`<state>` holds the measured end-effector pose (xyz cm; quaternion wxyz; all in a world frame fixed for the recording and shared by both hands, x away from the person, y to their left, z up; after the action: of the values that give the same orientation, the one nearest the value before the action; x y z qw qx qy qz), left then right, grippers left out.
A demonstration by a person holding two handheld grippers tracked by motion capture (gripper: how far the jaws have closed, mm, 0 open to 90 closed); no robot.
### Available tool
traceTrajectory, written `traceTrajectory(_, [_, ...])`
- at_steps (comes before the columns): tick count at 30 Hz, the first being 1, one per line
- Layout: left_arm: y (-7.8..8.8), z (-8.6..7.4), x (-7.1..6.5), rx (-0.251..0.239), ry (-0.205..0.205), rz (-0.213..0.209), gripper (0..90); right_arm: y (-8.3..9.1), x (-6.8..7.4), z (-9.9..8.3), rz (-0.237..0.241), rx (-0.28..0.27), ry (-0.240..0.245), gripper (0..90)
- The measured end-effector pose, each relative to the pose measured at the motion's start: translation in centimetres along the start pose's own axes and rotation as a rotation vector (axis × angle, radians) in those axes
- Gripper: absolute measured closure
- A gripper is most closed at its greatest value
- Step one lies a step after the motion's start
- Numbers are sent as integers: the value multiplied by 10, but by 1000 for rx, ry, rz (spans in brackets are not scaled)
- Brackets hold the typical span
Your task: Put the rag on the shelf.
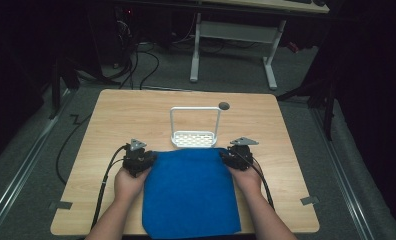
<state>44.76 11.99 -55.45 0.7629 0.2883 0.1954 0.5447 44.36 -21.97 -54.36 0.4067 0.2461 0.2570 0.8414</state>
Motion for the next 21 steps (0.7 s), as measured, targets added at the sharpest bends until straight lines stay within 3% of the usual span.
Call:
traceTrajectory(6, [-1, 0, 1, 9, 12, -29, 854, -7, -2, -3, 8, 19, -1, 630])
traceTrajectory(9, [-1, 0, 2, 16, 24, -52, 867, -7, -1, -3, 13, 19, 1, 721])
traceTrajectory(12, [-1, 0, 1, 15, 15, -53, 880, -6, 0, -3, 4, 21, 24, 869])
traceTrajectory(18, [3, 0, 0, -11, -15, -60, 884, 0, 8, -1, 1, -23, 47, 876])
traceTrajectory(21, [6, 0, -5, -36, -60, -44, 884, 4, 15, -1, 4, -51, 64, 876])
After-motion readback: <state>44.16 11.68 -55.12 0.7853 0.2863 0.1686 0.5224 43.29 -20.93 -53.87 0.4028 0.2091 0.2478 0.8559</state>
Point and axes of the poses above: each handheld gripper's, and its own axes: y roughly backward along the jaws, z roughly out of its top, x roughly to its left, the point moved 3 cm from there along -y, roughly forward along the jaws, and after that the axes turned 15 degrees about z, right-handed, at the moved point
